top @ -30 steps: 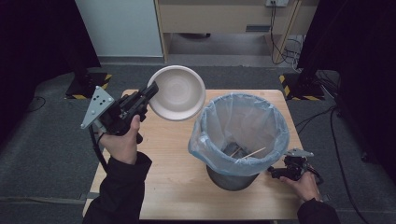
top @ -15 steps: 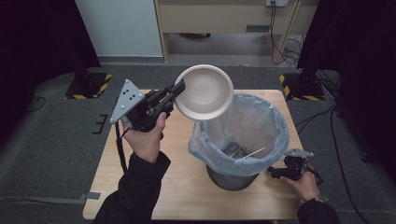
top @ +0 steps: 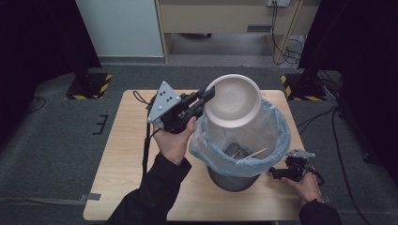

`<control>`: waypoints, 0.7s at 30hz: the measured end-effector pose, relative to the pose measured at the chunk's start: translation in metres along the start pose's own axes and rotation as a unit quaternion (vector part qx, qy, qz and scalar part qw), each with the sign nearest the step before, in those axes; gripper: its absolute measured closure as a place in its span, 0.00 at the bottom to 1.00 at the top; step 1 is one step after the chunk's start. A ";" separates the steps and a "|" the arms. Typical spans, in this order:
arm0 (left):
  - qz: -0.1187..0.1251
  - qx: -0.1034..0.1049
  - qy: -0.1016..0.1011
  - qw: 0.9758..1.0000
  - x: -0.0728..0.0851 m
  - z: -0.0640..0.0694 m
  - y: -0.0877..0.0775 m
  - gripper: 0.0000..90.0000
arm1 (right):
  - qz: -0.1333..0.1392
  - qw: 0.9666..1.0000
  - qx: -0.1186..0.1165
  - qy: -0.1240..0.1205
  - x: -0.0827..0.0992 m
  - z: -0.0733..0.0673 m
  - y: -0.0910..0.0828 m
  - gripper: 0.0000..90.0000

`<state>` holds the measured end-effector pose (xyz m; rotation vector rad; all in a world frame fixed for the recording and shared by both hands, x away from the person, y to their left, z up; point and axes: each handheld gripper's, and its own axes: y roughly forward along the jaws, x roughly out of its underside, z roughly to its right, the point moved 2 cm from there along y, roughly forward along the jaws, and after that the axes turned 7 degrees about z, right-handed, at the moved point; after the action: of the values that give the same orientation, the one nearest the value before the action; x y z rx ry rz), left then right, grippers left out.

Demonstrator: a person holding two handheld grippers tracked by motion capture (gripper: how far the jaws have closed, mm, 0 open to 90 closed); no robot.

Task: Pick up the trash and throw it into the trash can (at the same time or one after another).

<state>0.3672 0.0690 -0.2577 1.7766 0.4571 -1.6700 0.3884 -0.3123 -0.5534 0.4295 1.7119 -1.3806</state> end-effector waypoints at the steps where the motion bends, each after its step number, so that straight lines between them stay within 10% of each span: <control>1: -0.004 0.002 -0.001 1.000 0.003 0.001 0.002 0.93 | 0.000 1.000 0.000 0.001 0.000 0.000 0.000 0.01; 11: -0.044 0.045 -0.023 0.998 0.025 0.006 0.013 0.85 | 0.000 1.000 -0.001 0.000 0.000 0.000 0.000 0.01; 21: -0.049 0.027 -0.007 0.998 0.013 -0.009 -0.026 0.70 | 0.000 1.000 -0.001 0.000 0.000 0.000 0.000 0.01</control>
<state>0.3589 0.0917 -0.2767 1.8060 0.5047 -1.7763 0.3883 -0.3122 -0.5534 0.4285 1.7125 -1.3793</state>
